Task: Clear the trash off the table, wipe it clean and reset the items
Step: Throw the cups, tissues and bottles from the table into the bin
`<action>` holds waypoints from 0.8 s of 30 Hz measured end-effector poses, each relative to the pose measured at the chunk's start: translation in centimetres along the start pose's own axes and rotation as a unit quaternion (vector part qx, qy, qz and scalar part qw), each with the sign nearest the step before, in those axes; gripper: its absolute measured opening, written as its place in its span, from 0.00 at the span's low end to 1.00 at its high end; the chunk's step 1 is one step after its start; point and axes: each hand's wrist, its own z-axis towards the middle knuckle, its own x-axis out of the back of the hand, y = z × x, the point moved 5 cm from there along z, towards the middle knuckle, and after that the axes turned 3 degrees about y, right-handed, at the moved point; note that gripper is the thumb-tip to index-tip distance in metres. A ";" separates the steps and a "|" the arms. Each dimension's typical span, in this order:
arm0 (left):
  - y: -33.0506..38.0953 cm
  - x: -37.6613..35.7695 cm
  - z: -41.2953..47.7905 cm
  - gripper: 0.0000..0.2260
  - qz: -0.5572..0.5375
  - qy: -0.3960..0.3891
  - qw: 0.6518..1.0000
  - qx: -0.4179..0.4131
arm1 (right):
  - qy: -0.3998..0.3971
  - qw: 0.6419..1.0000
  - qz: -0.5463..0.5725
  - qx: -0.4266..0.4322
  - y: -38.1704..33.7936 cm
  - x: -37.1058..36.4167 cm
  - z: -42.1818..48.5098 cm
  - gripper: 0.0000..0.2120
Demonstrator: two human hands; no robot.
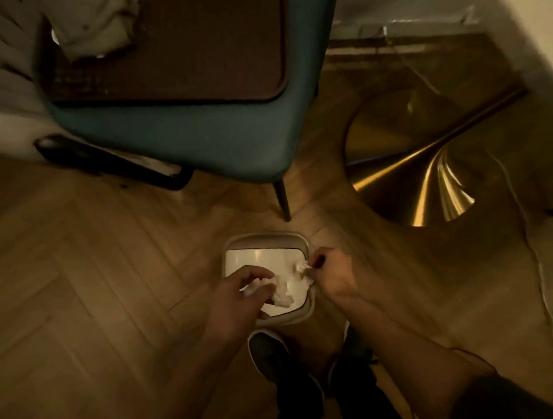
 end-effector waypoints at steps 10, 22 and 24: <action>-4.8 -2.8 3.0 0.06 0.120 -0.031 0.992 -0.028 | -0.112 0.978 0.161 -0.072 1.3 -4.2 -0.1 0.10; -5.2 -4.4 4.8 0.26 0.137 -0.062 0.989 -0.018 | -0.047 0.979 0.190 -0.061 2.1 -1.6 -1.1 0.03; -5.1 -3.9 4.6 0.24 0.129 -0.051 0.990 -0.031 | 0.003 0.990 0.131 -0.061 3.0 -1.9 0.0 0.04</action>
